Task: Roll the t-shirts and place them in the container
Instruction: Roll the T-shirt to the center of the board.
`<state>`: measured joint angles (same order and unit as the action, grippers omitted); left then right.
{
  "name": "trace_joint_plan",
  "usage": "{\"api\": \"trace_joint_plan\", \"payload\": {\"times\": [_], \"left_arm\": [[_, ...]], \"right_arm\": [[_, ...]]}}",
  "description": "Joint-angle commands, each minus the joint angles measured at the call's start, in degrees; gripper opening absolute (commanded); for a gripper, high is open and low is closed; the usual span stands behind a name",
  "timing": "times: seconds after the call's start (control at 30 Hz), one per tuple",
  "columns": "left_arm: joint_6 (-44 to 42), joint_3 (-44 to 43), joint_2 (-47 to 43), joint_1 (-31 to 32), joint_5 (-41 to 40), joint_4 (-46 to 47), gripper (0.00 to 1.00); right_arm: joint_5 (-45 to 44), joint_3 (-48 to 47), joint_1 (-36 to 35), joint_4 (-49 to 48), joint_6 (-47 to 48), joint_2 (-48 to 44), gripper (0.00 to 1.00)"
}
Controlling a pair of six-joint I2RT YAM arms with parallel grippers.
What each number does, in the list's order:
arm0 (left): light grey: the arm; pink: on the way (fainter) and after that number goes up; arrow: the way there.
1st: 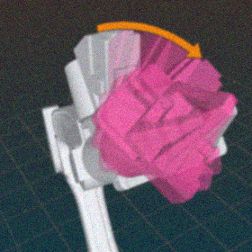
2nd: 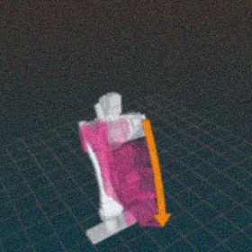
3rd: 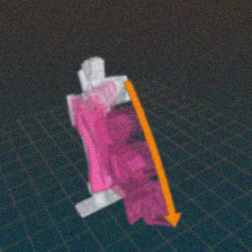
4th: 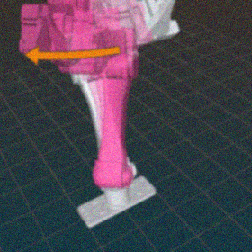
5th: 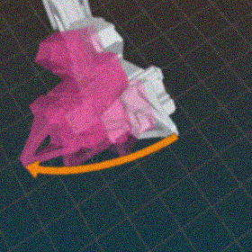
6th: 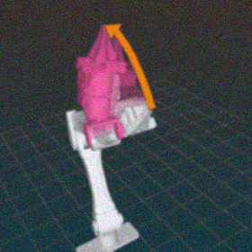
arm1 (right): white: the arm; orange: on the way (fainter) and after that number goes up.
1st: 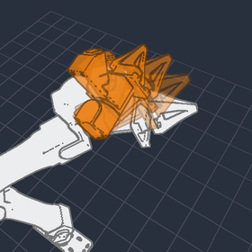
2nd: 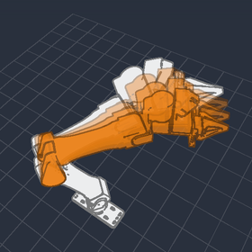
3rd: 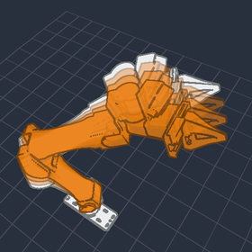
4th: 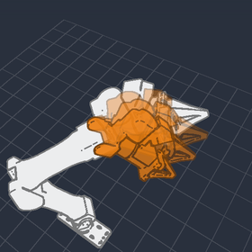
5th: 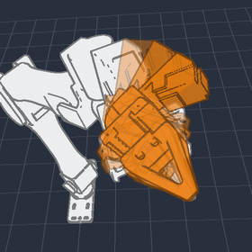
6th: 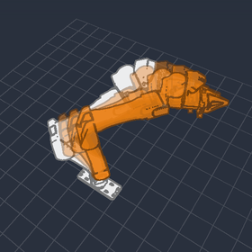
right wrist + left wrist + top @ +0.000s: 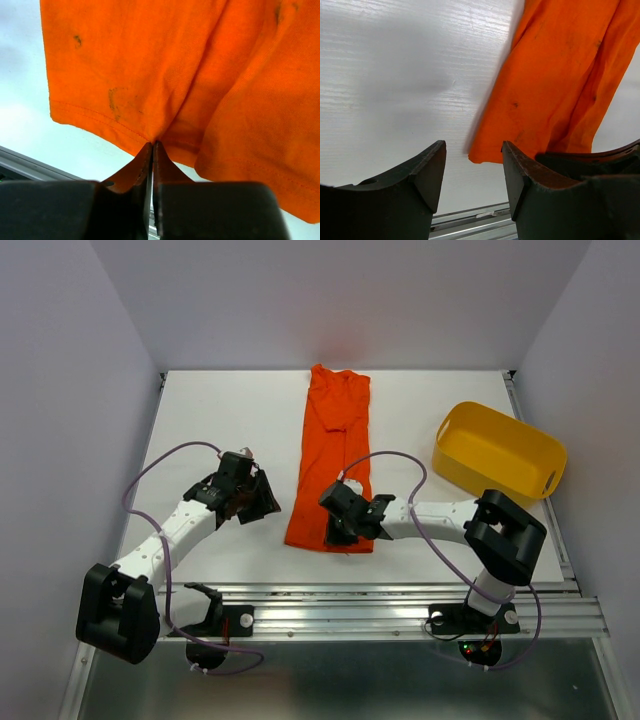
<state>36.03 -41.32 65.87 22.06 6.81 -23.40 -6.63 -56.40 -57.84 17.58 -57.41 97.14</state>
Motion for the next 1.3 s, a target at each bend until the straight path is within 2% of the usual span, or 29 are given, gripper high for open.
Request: {"api": "trace_joint_plan", "payload": {"times": [0.0,0.37,0.83,0.87,0.93,0.97,1.03,1.07,1.27], "left_arm": [[-0.96,-0.95,0.23,0.26,-0.22,0.46,0.59],[-1.23,-2.36,1.1,0.44,-0.39,0.11,0.59],[-0.35,-2.89,3.57,2.54,-0.3,0.98,0.6],[-0.17,-2.8,3.74,2.72,-0.3,1.07,0.6],[0.0,-2.54,3.74,3.33,-0.3,1.16,0.6],[0.35,-2.36,3.74,3.42,-0.13,1.25,0.61],[0.62,-1.84,3.57,3.86,0.31,1.51,0.61],[0.79,-1.49,3.48,4.21,1.09,2.04,0.61],[4.83,2.47,3.74,9.82,3.21,5.63,0.56]], "right_arm": [[-2.07,0.24,-1.13,-1.15,-0.69,-2.22,0.01],[-5.67,2.0,-1.13,2.36,-1.3,-8.11,0.01],[-6.38,7.62,-1.13,2.46,-2.89,-6.62,0.01],[-6.2,7.62,-1.13,2.46,-2.89,-6.62,0.06],[-5.94,7.45,-1.13,2.54,-2.54,-6.88,0.09],[-5.85,7.36,-1.13,2.72,-2.53,-7.84,0.16],[-5.67,7.01,-1.13,2.8,-2.27,-9.24,0.22],[-5.93,6.83,-1.13,3.42,-2.27,-10.82,0.3],[-9.88,6.65,-1.13,8.07,-2.18,-16.1,0.34]]}}
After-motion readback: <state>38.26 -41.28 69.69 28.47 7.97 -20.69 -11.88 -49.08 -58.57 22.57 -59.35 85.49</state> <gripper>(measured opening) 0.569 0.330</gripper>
